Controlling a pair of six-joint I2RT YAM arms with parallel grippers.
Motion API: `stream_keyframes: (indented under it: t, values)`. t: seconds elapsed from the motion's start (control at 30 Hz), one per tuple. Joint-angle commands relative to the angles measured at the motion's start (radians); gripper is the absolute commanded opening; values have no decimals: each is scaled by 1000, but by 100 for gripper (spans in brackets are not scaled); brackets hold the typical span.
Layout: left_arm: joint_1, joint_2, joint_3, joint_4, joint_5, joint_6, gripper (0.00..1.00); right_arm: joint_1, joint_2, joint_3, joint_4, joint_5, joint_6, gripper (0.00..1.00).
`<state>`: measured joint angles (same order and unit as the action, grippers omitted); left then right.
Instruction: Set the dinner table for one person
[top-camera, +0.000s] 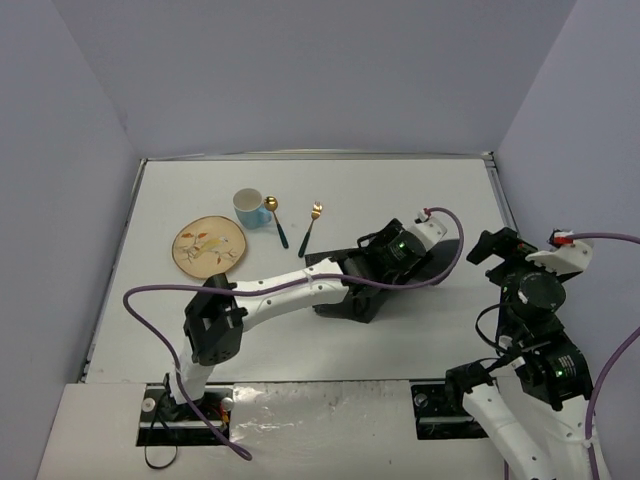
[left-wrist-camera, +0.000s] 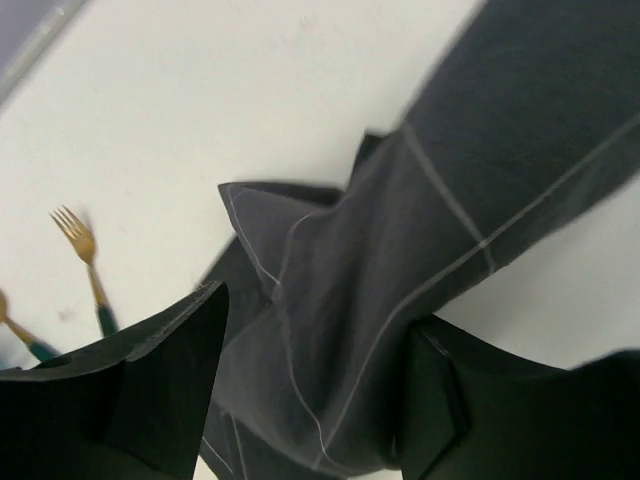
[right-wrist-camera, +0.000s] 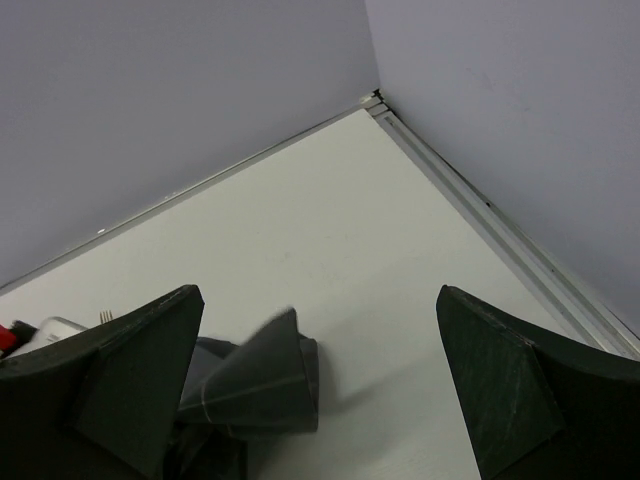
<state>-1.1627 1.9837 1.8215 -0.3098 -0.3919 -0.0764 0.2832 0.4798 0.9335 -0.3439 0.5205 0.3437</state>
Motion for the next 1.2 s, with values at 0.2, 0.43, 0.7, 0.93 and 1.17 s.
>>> stream_keyframes:
  t: [0.2, 0.43, 0.7, 0.93, 1.17]
  values:
    - [43, -295, -146, 56, 48, -179, 97, 8, 150, 10, -4, -47, 33, 100]
    - [94, -460, -272, 32, 276, -137, 97, 5, 332, 3, 23, -165, 39, 100]
    - [371, -423, -468, 9, 213, -549, 97, -39, 434, -32, 90, -244, 41, 99]
    - [453, -173, -400, -33, 245, -688, 96, -102, 495, -52, 153, -339, 42, 99]
    - [472, -57, -390, -60, 251, -758, 89, -107, 512, -56, 164, -338, 31, 99]
